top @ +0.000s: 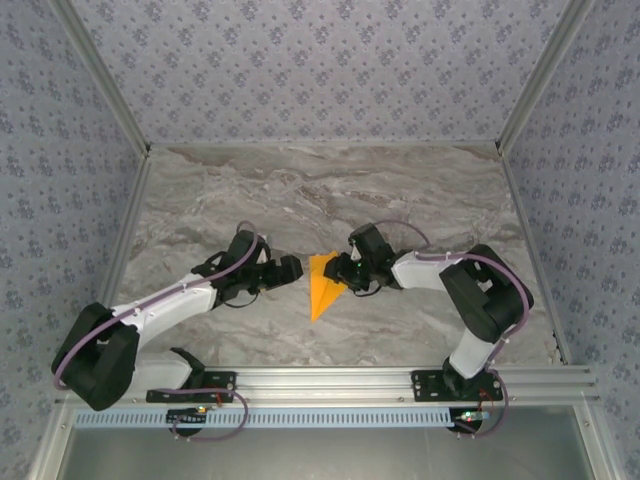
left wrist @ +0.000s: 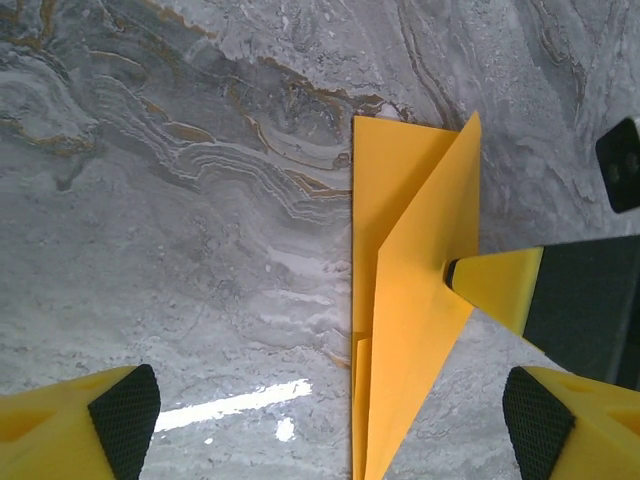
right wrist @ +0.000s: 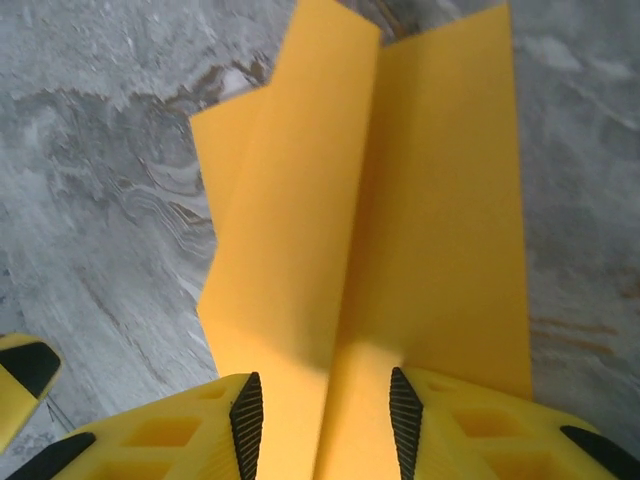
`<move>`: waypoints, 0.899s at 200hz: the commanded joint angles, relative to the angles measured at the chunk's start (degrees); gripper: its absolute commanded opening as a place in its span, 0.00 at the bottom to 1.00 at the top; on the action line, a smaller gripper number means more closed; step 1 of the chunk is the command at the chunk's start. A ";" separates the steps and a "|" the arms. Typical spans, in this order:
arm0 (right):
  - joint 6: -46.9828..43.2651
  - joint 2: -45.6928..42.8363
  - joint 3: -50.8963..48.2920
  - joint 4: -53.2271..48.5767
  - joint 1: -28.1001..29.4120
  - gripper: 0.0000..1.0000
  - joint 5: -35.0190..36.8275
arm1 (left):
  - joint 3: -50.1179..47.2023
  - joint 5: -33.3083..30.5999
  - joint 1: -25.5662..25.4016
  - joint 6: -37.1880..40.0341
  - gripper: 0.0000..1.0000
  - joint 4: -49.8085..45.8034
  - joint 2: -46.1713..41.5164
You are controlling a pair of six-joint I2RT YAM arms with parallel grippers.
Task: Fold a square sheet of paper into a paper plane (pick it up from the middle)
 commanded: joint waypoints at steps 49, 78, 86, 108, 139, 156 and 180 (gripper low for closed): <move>0.79 3.02 1.41 4.89 0.92 0.29 -1.97 | -0.86 2.25 1.13 -0.50 0.95 -1.08 1.02; 1.13 3.11 0.88 7.45 0.89 0.23 -3.30 | -1.08 3.24 1.33 -0.90 0.97 -0.62 1.45; 1.17 2.97 0.66 8.27 0.74 0.18 -3.54 | -1.18 3.73 1.64 -1.23 0.99 -0.38 1.56; 0.96 1.96 -0.13 11.13 -0.59 0.07 -4.85 | -2.14 7.20 3.05 -2.61 0.99 1.90 1.31; 3.79 -1.65 -1.49 17.79 -3.92 0.03 -9.15 | -4.08 15.89 5.48 -5.46 0.99 8.44 0.46; 7.02 -4.20 -1.95 22.02 -5.84 0.03 -11.64 | -5.25 20.98 6.01 -8.03 0.99 13.78 -0.49; 11.27 -7.69 -1.41 24.60 -7.54 0.03 -12.97 | -6.64 26.77 6.06 -13.47 0.99 22.83 -1.66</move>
